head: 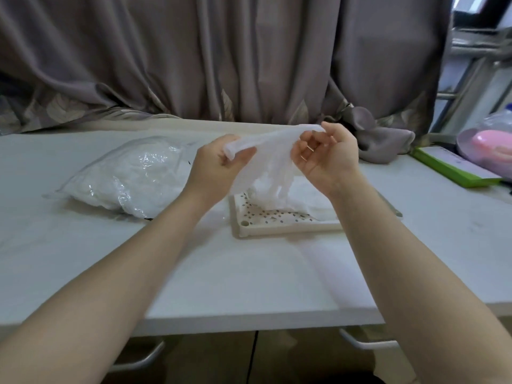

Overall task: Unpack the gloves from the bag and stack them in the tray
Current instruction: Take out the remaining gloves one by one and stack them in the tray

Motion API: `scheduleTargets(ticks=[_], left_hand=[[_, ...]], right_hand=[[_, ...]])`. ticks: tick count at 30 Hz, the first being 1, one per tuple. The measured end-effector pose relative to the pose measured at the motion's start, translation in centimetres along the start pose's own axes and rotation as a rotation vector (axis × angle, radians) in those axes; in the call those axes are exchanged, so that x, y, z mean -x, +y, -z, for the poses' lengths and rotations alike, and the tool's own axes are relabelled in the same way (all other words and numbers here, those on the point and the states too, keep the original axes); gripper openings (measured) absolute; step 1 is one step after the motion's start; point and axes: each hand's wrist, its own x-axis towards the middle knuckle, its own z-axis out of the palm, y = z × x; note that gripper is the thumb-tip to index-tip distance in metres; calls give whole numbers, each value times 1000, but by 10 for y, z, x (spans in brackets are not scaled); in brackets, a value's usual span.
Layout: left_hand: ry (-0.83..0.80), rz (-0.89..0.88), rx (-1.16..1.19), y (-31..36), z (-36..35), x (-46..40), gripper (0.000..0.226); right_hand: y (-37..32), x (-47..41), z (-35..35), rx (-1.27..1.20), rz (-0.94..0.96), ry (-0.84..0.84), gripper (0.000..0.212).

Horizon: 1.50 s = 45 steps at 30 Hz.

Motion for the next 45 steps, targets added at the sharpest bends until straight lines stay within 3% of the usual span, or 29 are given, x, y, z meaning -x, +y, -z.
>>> scheduleTargets(ticks=[3, 7, 9, 12, 16, 19, 24, 28, 31, 35, 37, 39, 42, 45], left_hand=[[-67, 233, 191, 18, -5, -5, 38], [-210, 300, 243, 37, -10, -16, 27], [-255, 322, 245, 43, -13, -23, 31], [-330, 368, 228, 44, -18, -30, 40], [-347, 397, 200, 48, -34, -38, 44], [-337, 396, 185, 52, -45, -46, 47], [-314, 399, 229, 46, -54, -58, 42], [-260, 417, 202, 26, -62, -72, 42], [-233, 392, 89, 11, -77, -86, 34], [-191, 234, -3, 17, -94, -103, 24], [-199, 176, 12, 18, -94, -103, 20], [-305, 122, -119, 9, -88, -96, 16], [-493, 42, -419, -11, -76, -80, 14], [-693, -45, -605, -27, -69, -65, 16]], right_hand=[[-16, -6, 18, 358, -13, 197, 48], [-35, -5, 40, 895, -68, 218, 24], [-43, -3, 47, 1027, 8, 213, 26], [-48, 0, 50, 1136, 148, -25, 33], [-49, 4, 46, 1135, 70, -404, 54], [-48, 4, 45, 1168, 33, -524, 39], [-55, -10, 59, 1220, 82, -317, 12], [-78, -26, 74, 1122, 64, -103, 13], [-87, -49, 83, 1263, 266, 86, 17], [-98, -69, 77, 1300, 641, 274, 10], [-101, -65, 75, 1403, 750, 222, 11], [-96, -57, 81, 1679, 764, 53, 16], [-76, -47, 100, 2120, 568, -258, 20], [-59, -39, 111, 2280, 303, -339, 14]])
